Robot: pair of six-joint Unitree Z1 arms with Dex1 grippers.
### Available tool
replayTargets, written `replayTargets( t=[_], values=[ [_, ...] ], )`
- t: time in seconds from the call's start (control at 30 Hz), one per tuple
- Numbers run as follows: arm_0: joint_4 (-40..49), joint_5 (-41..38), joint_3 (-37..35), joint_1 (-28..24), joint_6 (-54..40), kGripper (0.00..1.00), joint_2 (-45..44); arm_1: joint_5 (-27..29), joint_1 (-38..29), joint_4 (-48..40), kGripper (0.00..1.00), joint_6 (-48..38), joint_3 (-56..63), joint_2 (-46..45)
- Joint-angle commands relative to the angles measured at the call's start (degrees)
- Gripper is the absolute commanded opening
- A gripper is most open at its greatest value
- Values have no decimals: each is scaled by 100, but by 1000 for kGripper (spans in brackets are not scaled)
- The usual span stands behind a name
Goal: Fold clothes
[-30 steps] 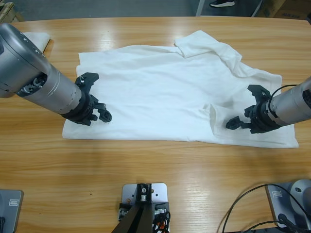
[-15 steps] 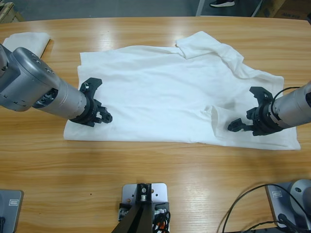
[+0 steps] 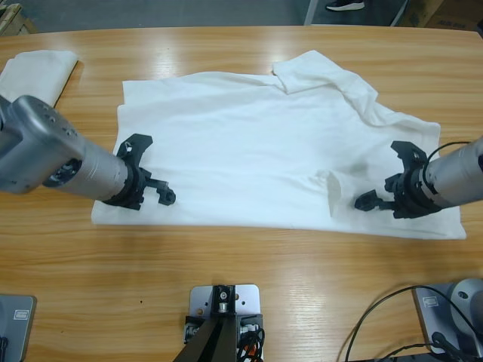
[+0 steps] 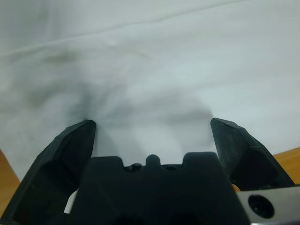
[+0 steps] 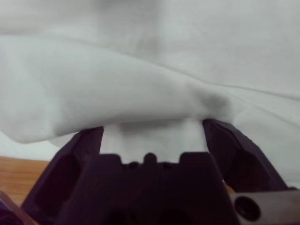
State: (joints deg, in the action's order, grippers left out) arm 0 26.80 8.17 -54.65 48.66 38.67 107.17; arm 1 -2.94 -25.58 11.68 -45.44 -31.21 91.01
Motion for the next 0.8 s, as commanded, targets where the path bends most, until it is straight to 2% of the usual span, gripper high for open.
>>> replayTargets(
  t=[0.03,0.23,0.4,0.47,0.57,0.63,0.7,0.77,0.8],
  values=[
    [9,-87,780,819,793,946,194,232,-840,388,867,-839,410,-282],
    [27,-84,1100,831,907,945,-82,225,-1288,1119,873,-1329,298,-685],
    [101,-87,1316,836,1021,945,-354,283,-1362,1620,902,-1422,82,-1207],
    [137,-79,1276,831,1028,948,-576,496,-1362,2028,908,-1236,-314,-1596],
    [435,-26,984,831,1018,962,-1145,775,-1353,2533,938,-251,-1240,-1833],
    [797,115,668,673,1100,964,-1437,684,-849,2410,964,817,-1754,-1733],
    [1120,120,404,390,1178,964,-1453,218,142,2323,961,1884,-2427,-1300],
    [1245,115,298,258,1211,972,-1478,-360,1209,2322,952,2377,-3288,-457],
    [1247,118,286,217,1227,996,-1488,-536,1533,2322,931,2589,-3670,-50]
  ],
)
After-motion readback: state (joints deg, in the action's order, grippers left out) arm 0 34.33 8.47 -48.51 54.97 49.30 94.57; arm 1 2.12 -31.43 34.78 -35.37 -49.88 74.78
